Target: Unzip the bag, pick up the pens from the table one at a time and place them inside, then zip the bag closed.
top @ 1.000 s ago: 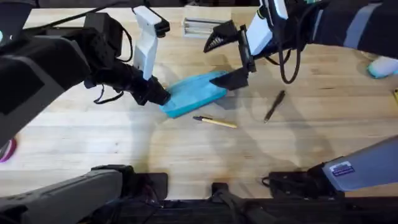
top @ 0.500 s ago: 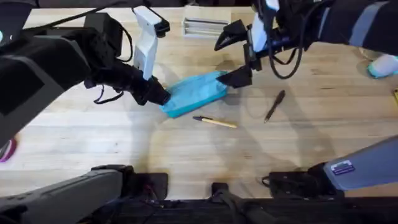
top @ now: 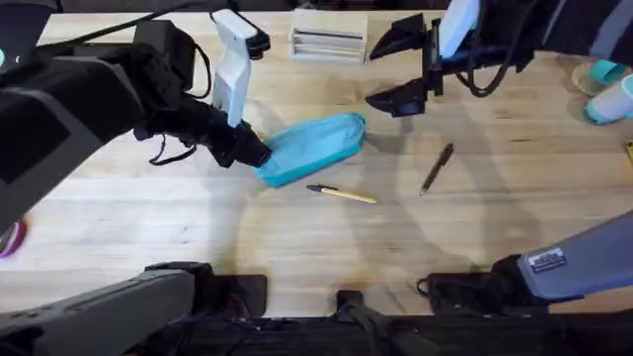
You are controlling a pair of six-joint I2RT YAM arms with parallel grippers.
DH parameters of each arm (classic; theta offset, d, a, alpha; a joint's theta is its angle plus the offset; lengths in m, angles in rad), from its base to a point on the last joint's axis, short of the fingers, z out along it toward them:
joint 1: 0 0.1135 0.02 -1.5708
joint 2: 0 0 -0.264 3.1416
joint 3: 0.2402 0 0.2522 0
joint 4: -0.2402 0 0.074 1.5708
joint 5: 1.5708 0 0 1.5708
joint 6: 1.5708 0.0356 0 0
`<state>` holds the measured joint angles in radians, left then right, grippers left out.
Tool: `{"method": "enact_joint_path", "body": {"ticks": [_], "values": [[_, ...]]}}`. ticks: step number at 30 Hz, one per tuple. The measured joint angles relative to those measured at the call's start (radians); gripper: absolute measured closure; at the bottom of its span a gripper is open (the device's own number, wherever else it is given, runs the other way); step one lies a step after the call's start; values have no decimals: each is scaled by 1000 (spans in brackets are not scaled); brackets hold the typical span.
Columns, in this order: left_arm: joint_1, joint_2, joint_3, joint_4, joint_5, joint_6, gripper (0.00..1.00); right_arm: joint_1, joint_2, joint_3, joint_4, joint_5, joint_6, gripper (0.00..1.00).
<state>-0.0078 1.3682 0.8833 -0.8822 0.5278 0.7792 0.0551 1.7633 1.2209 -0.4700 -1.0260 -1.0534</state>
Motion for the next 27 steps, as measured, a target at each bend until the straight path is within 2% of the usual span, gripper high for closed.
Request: {"method": "enact_joint_path", "body": {"ticks": [12,21,27], "values": [[0,0,0,0,0,0,959,0,105,1,-182,-11,-53,7],[0,0,0,0,0,0,959,11,217,1,-110,-15,-244,6],[0,0,0,0,0,0,959,12,224,1,-68,-16,-306,6]]}}
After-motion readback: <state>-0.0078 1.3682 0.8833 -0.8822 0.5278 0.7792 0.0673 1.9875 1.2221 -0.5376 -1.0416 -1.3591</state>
